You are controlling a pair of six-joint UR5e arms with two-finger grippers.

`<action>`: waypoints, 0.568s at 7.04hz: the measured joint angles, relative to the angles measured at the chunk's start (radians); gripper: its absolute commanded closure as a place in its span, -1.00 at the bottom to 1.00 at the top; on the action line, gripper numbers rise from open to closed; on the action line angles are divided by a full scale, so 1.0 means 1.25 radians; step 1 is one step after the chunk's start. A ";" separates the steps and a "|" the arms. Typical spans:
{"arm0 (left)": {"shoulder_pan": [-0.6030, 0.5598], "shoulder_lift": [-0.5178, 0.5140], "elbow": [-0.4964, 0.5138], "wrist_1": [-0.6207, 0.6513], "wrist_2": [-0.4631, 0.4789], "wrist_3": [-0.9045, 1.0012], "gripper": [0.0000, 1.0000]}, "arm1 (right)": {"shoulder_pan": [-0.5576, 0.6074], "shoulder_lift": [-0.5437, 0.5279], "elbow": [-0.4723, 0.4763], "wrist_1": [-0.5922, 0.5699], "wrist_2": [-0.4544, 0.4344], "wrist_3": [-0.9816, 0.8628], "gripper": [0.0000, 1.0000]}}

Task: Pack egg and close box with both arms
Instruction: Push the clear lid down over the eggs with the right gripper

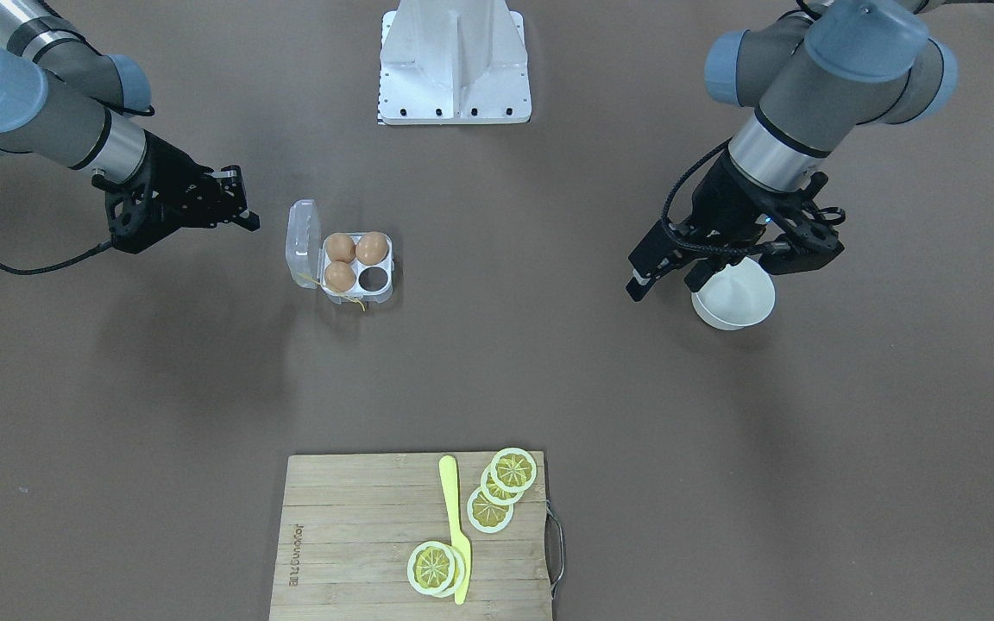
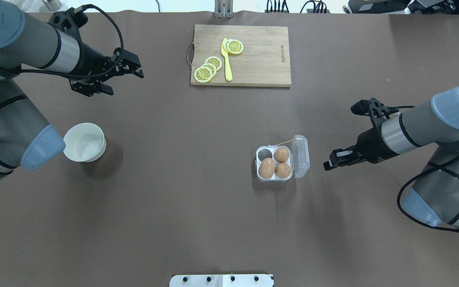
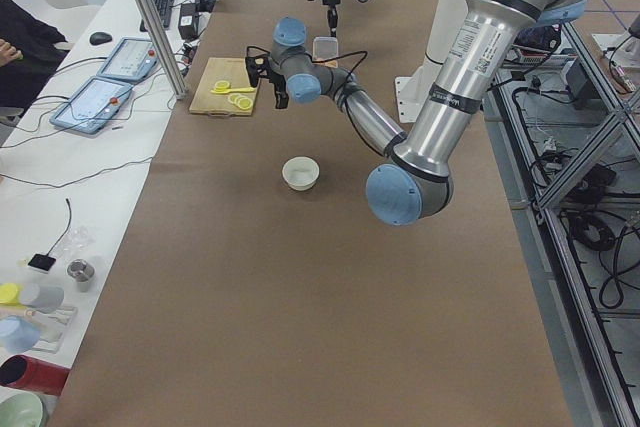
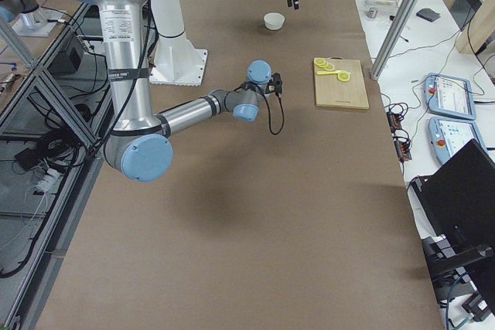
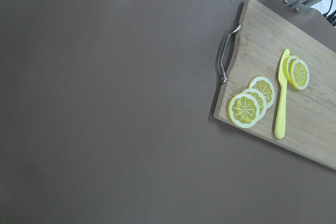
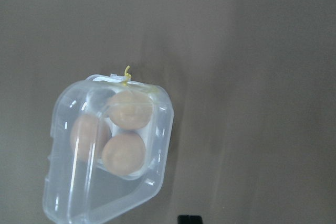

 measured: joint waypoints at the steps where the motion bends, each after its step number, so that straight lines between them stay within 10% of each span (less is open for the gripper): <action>1: 0.000 0.001 0.001 0.000 0.000 0.000 -0.96 | -0.018 0.027 -0.013 -0.001 -0.021 0.021 1.00; 4: 0.000 0.009 0.002 0.000 0.001 0.000 -0.96 | -0.069 0.113 -0.030 -0.014 -0.062 0.096 1.00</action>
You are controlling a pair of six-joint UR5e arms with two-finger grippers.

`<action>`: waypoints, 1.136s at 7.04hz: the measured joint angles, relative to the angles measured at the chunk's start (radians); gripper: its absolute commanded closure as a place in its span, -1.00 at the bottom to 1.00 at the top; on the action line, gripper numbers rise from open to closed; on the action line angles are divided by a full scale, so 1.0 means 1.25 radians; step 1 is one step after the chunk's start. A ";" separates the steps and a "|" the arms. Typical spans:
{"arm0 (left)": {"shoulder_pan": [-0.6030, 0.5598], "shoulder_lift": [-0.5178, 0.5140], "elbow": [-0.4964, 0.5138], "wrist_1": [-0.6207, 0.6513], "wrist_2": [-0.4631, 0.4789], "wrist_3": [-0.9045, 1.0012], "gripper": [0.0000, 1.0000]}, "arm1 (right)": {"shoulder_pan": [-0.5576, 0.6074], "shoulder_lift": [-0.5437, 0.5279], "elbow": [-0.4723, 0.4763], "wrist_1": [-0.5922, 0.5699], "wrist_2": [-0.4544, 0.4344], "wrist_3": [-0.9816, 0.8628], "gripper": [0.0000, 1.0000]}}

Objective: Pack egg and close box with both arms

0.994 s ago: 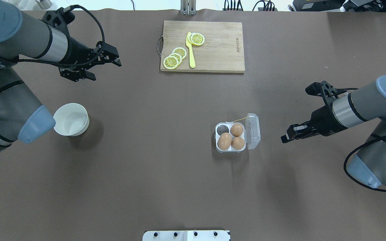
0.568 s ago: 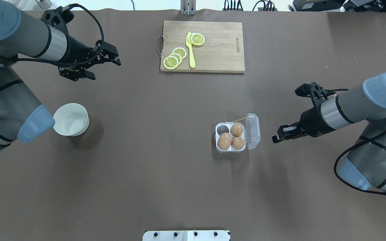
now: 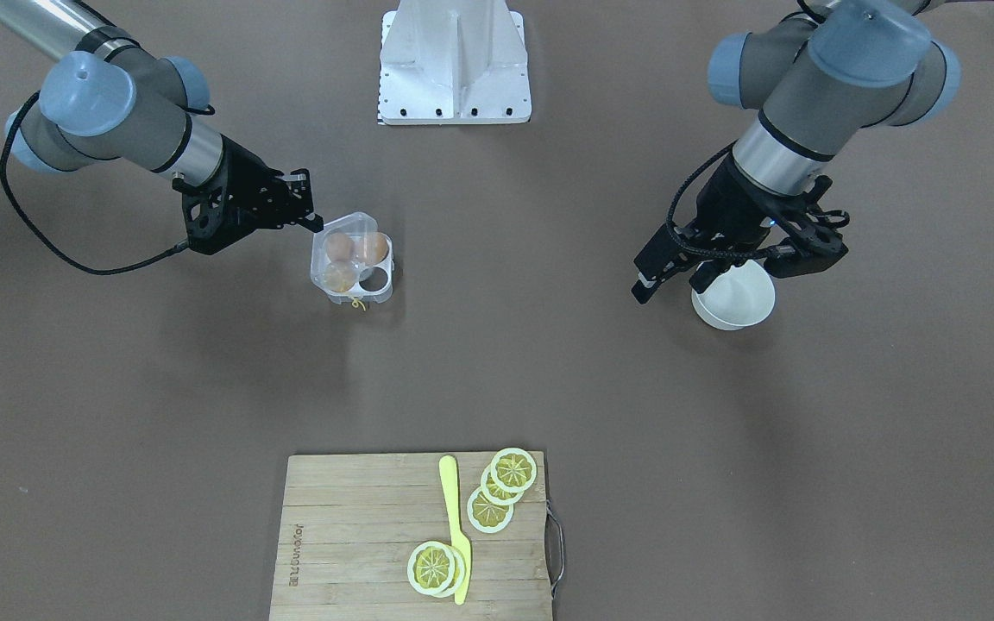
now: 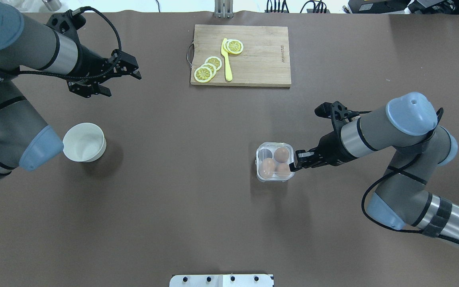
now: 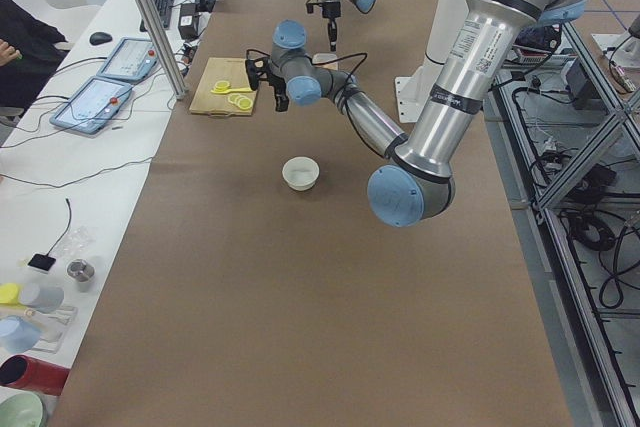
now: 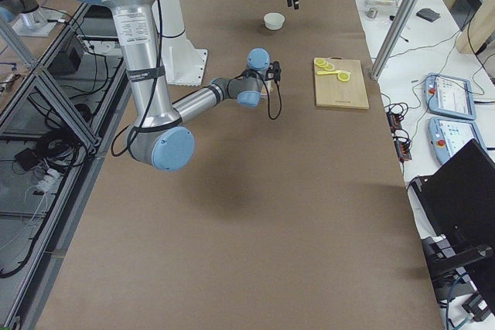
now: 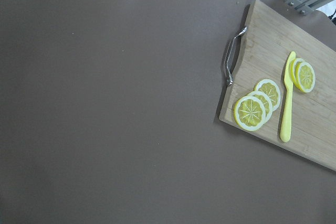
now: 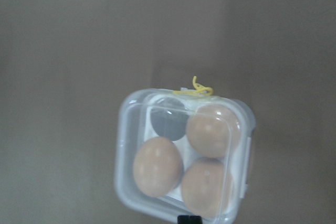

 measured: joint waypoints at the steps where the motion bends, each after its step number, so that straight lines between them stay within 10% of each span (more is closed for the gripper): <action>1: 0.001 0.000 0.000 0.000 0.000 0.000 -0.96 | -0.005 0.026 0.000 -0.019 -0.005 0.012 1.00; 2: 0.002 0.001 0.001 0.000 0.001 0.000 -0.96 | 0.006 0.039 0.002 -0.033 0.001 0.017 -0.40; 3: 0.004 0.000 0.002 0.000 0.001 0.001 -0.96 | 0.039 0.048 0.004 -0.055 0.024 0.018 -0.99; 8: -0.002 0.019 -0.004 -0.027 0.032 0.030 -0.96 | 0.241 0.050 0.019 -0.194 0.092 -0.003 -1.00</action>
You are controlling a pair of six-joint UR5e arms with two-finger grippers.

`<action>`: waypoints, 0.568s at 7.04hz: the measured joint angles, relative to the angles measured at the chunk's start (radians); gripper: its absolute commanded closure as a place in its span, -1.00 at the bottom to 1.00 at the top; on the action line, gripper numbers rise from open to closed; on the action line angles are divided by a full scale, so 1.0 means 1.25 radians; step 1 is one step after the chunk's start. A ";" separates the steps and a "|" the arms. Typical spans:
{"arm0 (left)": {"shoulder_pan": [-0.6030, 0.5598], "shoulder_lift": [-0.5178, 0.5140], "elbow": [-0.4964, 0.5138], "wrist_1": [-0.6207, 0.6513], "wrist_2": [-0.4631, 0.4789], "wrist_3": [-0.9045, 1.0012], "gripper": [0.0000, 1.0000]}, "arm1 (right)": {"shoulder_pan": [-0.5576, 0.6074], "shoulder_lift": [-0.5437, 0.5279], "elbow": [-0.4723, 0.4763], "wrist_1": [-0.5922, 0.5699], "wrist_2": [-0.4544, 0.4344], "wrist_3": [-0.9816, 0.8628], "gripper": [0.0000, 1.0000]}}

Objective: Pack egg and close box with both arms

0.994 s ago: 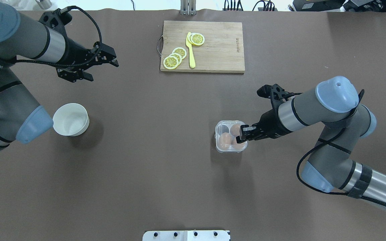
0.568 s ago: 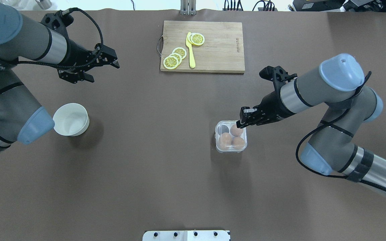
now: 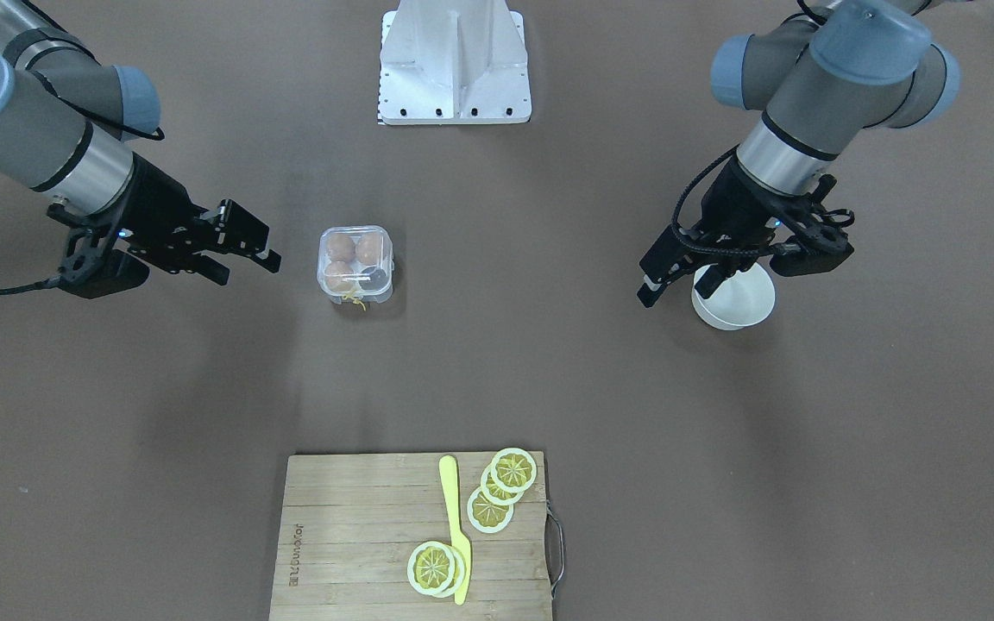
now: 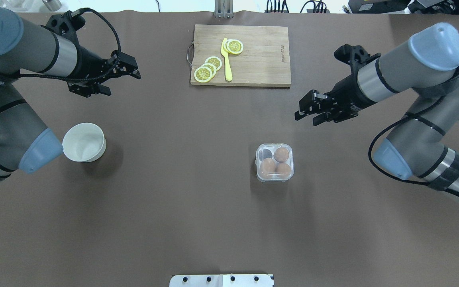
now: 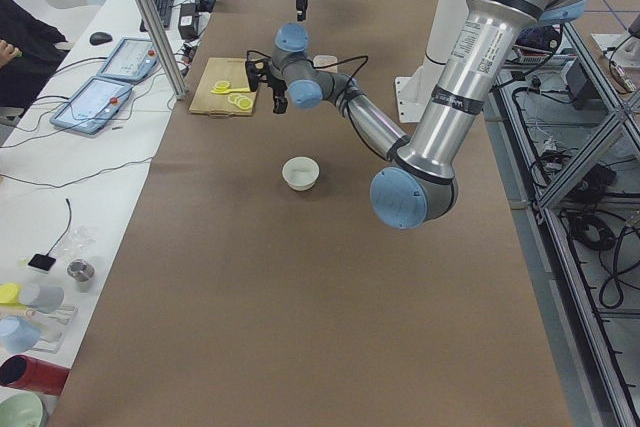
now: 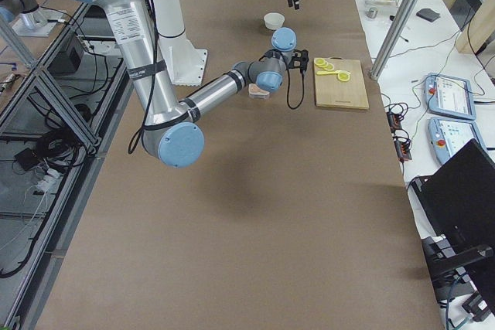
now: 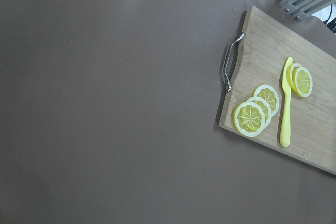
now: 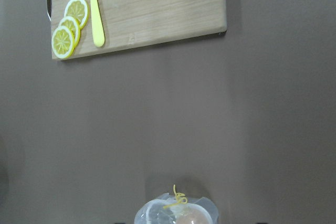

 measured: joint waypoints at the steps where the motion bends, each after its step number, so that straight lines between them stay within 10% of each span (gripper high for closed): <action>1: -0.012 0.027 -0.011 0.002 0.001 0.083 -0.96 | 0.035 -0.019 -0.002 -0.004 -0.005 -0.025 -1.00; 4: -0.099 0.254 -0.107 0.005 -0.021 0.381 -0.96 | 0.170 -0.079 -0.001 -0.188 -0.031 -0.360 -1.00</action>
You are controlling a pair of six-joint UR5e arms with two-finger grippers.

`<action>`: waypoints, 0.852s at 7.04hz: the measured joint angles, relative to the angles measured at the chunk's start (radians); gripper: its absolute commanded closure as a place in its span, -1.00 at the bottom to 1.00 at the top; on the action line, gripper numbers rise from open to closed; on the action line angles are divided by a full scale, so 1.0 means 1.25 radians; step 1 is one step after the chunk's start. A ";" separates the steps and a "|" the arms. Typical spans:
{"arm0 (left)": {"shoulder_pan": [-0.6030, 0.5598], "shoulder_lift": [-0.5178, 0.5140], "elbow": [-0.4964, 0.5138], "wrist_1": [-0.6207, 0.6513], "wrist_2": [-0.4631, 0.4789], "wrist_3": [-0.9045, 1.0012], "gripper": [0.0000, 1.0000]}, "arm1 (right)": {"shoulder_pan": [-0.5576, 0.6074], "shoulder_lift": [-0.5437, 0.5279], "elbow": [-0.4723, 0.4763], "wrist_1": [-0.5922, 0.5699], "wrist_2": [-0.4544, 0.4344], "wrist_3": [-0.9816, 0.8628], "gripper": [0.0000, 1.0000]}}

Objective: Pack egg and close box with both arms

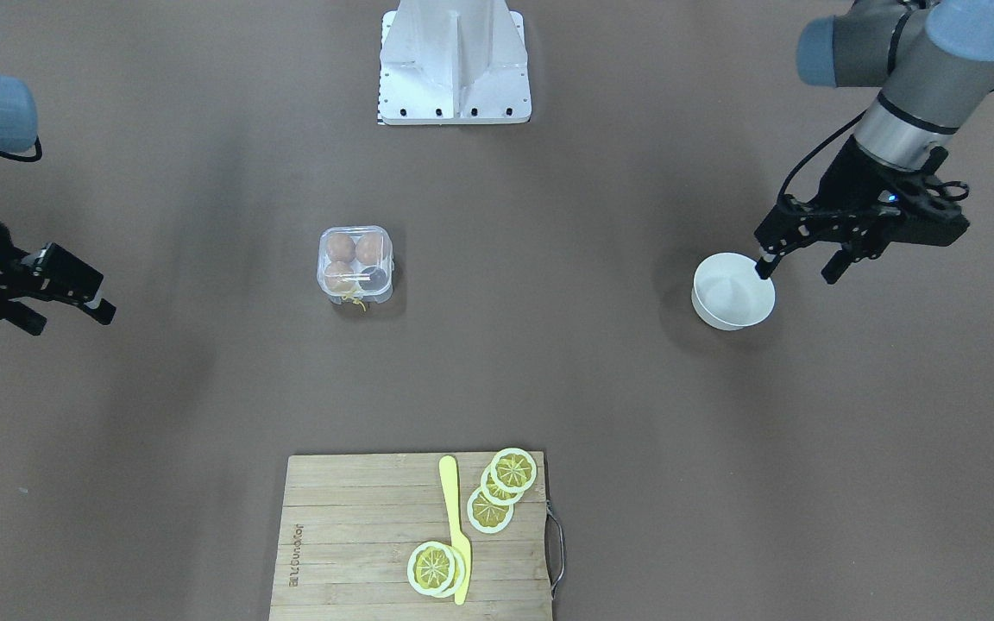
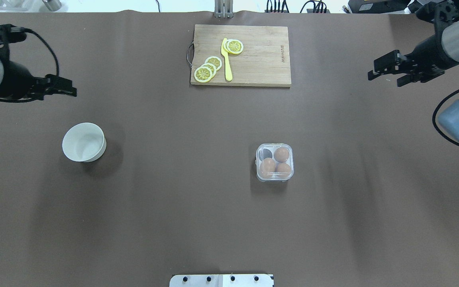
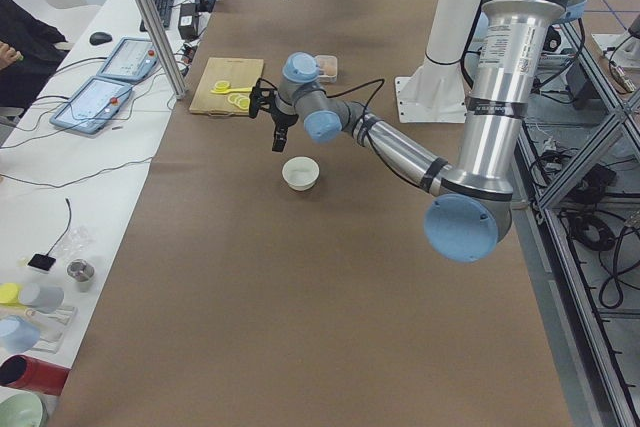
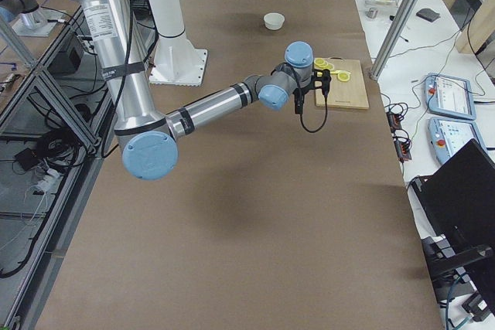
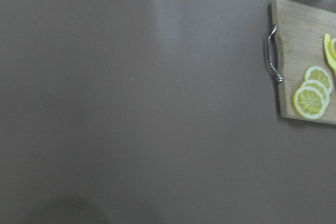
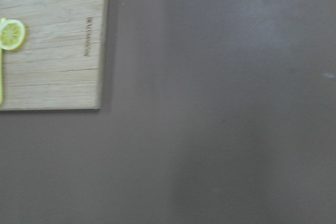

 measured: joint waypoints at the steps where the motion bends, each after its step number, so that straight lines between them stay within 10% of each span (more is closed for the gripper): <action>1: -0.061 0.069 -0.011 0.007 -0.032 0.092 -0.96 | 0.043 -0.002 0.001 -0.118 -0.040 -0.166 -1.00; 3: -0.168 0.149 -0.010 0.099 -0.081 0.324 -0.96 | 0.119 -0.007 0.002 -0.343 -0.105 -0.464 -1.00; 6: -0.250 0.166 0.029 0.167 -0.099 0.455 -0.96 | 0.237 -0.123 -0.007 -0.414 -0.003 -0.604 -1.00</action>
